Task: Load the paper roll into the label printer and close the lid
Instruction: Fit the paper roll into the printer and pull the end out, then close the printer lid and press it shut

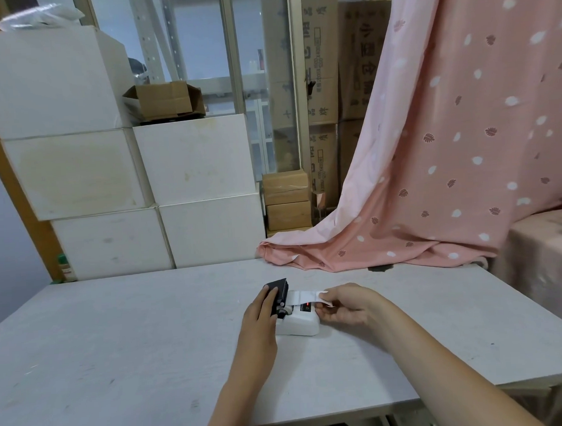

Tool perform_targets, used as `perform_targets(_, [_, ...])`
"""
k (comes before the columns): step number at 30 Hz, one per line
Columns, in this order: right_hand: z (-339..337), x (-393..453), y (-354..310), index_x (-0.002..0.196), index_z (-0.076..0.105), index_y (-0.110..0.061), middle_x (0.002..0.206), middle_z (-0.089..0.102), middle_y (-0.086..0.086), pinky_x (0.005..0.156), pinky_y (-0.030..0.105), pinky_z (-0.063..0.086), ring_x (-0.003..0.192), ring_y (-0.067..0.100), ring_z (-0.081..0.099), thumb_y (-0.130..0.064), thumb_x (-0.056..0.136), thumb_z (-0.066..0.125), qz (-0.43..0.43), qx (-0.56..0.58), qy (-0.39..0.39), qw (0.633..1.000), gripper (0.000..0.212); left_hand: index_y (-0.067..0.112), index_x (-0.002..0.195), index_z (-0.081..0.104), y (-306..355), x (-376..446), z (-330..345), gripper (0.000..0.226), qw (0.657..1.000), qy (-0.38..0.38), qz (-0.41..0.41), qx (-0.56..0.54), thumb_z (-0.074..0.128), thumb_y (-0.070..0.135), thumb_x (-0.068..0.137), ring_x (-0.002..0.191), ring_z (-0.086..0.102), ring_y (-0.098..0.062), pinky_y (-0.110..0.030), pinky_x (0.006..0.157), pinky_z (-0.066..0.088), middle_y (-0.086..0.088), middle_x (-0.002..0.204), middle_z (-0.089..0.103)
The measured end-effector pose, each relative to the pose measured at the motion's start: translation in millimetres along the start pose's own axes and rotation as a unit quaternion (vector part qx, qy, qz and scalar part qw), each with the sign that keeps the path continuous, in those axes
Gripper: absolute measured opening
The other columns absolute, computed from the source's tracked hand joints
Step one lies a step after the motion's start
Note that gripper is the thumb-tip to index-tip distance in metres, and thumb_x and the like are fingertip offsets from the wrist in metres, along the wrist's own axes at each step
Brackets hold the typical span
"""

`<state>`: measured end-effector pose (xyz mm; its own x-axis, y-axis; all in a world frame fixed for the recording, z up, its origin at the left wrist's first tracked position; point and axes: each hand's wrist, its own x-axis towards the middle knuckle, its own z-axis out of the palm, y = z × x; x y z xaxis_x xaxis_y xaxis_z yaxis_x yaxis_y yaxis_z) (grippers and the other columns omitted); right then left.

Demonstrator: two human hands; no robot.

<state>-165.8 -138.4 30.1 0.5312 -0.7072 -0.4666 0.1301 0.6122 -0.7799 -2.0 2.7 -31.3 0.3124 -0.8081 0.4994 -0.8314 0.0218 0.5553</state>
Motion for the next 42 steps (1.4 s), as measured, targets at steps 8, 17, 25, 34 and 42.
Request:
perform_targets(8, [-0.2,-10.2,2.7,0.099,0.057,0.011,0.093,0.061,0.023,0.05,0.037,0.062,0.079,0.035,0.062,0.014,0.096,0.054,-0.011,-0.01,0.007,1.0,0.006,0.028,0.155,0.023,4.0,-1.6,0.6,0.063,1.0,-0.011,0.024,0.005,0.054,0.03,0.1,0.147,0.021,-0.008,-0.023,0.117,0.023,0.012,0.162,0.018])
perform_targets(17, [1.6,-11.5,8.0,0.094,0.062,0.011,0.075,0.063,0.019,0.057,0.032,0.061,0.066,0.023,0.062,0.012,0.094,0.06,-0.041,-0.055,0.015,0.998,0.002,0.036,0.148,0.032,6.0,-3.8,3.7,0.064,0.995,-0.034,0.052,0.079,0.053,0.056,0.091,0.145,0.018,-0.012,-0.031,0.098,0.052,0.02,0.16,0.017])
perform_targets(25, [38.6,-22.5,0.9,0.085,0.063,0.001,0.069,0.068,0.014,0.057,0.032,0.056,0.054,0.025,0.06,-0.05,0.096,0.06,-0.155,-0.311,0.111,0.931,0.052,0.036,0.149,0.031,5.1,-4.0,5.9,0.063,0.993,-0.031,0.056,0.103,0.058,0.045,0.093,0.146,0.02,-0.016,-0.03,0.092,0.055,0.02,0.161,0.016])
perform_targets(34, [43.0,-16.1,-4.4,0.101,0.062,0.008,0.068,0.067,0.019,0.056,0.036,0.062,0.041,0.019,0.059,0.005,0.088,0.055,-0.117,-0.399,0.139,0.899,0.014,0.033,0.151,0.031,2.0,-3.2,8.1,0.062,0.99,-0.037,0.043,0.13,0.053,0.046,0.094,0.148,0.022,-0.022,-0.039,0.112,0.042,0.013,0.163,0.021])
perform_targets(42, [33.0,-19.8,3.1,0.09,0.061,0.005,0.071,0.065,0.017,0.046,0.026,0.053,0.047,0.02,0.054,0.001,0.091,0.058,-0.098,-0.309,0.11,0.94,0.005,0.031,0.152,0.032,4.2,-0.6,7.6,0.067,0.98,-0.044,0.053,0.185,0.045,0.055,0.091,0.152,0.017,-0.02,-0.043,0.125,0.014,0.015,0.161,0.026])
